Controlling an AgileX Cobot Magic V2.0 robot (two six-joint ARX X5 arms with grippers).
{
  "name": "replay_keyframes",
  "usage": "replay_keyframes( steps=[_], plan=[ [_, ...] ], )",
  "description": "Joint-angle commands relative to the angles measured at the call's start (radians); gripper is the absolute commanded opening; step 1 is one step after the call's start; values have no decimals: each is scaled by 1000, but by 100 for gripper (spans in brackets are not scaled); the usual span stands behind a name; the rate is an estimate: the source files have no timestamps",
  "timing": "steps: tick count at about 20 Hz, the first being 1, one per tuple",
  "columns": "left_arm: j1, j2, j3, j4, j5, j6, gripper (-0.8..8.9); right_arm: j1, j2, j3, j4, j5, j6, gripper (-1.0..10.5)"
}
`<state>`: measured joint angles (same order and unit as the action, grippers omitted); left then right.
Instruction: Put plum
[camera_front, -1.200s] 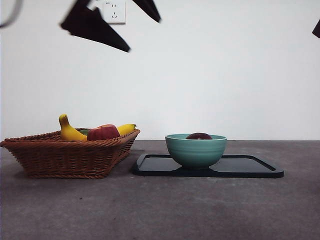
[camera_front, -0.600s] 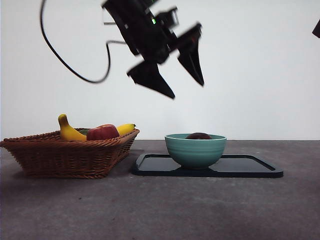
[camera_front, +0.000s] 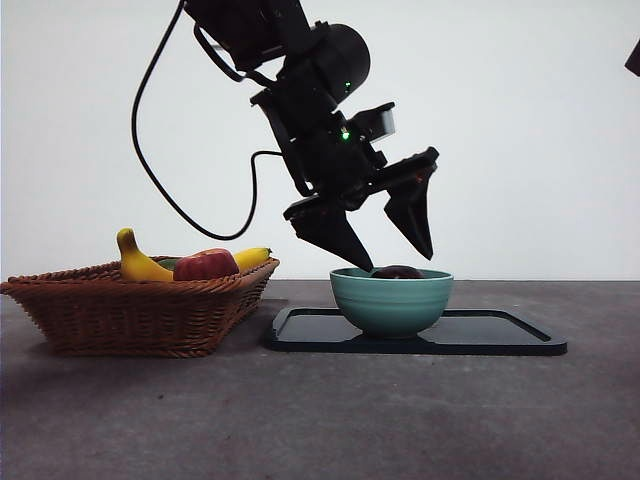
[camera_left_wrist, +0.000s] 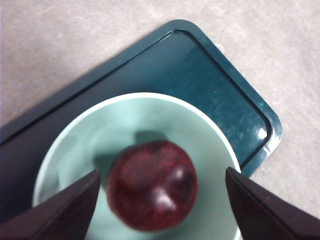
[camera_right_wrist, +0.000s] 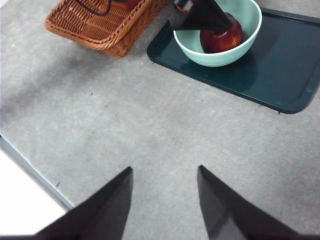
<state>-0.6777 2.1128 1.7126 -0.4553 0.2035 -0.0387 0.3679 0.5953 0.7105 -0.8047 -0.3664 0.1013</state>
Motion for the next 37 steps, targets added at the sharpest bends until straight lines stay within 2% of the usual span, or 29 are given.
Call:
replay_keyframes(
  steps=[1, 6, 10, 13, 19, 28, 34, 37],
  plan=[
    [-16, 50, 31, 8, -6, 24, 398, 6, 4, 2, 2, -3, -4, 208],
    [-30, 67, 31, 9, -61, 35, 398, 6, 4, 2, -5, -3, -4, 208],
    [-30, 67, 31, -1, -68, 39, 395, 6, 4, 2, -5, -2, -4, 208],
    [-33, 67, 31, -1, -74, 39, 311, 6, 4, 2, -5, -2, -4, 208],
    [-35, 66, 37, -3, -74, 39, 302, 6, 4, 2, -5, 0, -5, 208],
    [-34, 14, 265, -219, -74, 60, 301, 6, 3, 2, -5, 0, -5, 208],
    [8, -185, 298, -319, -74, 58, 297, 6, 3, 2, -4, 0, -5, 208],
    [56, -312, 298, -440, -77, 59, 297, 6, 3, 2, -4, 0, -5, 208]
  ],
)
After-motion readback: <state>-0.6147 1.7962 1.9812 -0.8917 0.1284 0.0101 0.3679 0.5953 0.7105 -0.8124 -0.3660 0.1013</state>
